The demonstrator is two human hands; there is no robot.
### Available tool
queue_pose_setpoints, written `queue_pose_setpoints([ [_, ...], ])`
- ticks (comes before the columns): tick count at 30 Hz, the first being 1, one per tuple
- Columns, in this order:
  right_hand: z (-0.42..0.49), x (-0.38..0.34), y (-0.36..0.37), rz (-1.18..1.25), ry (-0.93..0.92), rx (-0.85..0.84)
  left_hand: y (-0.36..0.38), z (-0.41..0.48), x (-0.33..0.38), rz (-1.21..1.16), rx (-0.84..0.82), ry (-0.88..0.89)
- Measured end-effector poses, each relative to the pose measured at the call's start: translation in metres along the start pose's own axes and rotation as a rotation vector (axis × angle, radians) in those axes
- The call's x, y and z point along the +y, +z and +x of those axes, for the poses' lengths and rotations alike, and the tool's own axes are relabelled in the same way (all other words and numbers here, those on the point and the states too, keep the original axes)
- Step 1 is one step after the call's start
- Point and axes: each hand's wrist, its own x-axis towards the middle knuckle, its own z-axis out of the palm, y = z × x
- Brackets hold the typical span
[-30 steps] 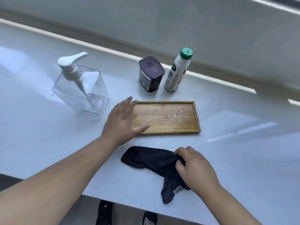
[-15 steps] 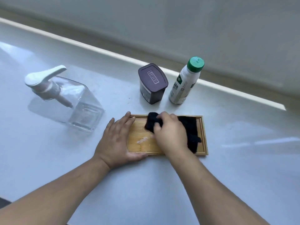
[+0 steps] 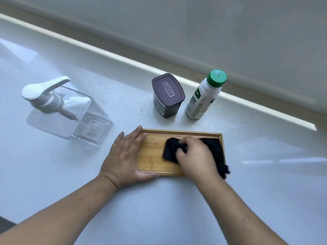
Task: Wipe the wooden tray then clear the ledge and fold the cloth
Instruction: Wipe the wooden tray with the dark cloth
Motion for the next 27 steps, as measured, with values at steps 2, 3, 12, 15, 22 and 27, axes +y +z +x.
queue_pose_setpoints([
  [2,-0.003,-0.033,0.029,0.040,-0.145,-0.074,0.000,0.001,0.000,-0.026,0.008,0.001],
  [3,-0.007,-0.047,0.041,0.018,-0.212,-0.133,0.001,0.001,0.001,-0.043,0.027,0.002],
  [12,-0.021,-0.013,-0.020,-0.330,-0.145,-0.480,0.000,0.000,0.000,-0.016,-0.004,-0.008],
  [15,-0.015,0.006,-0.046,-0.300,0.005,-0.508,0.000,0.000,0.000,-0.009,-0.009,-0.009],
  [22,-0.012,-0.066,0.026,-0.211,-0.379,-0.508,-0.001,0.000,0.001,-0.012,-0.023,0.003],
  [27,-0.015,-0.045,0.016,-0.177,-0.277,-0.427,-0.001,0.001,0.002,-0.009,-0.009,-0.016],
])
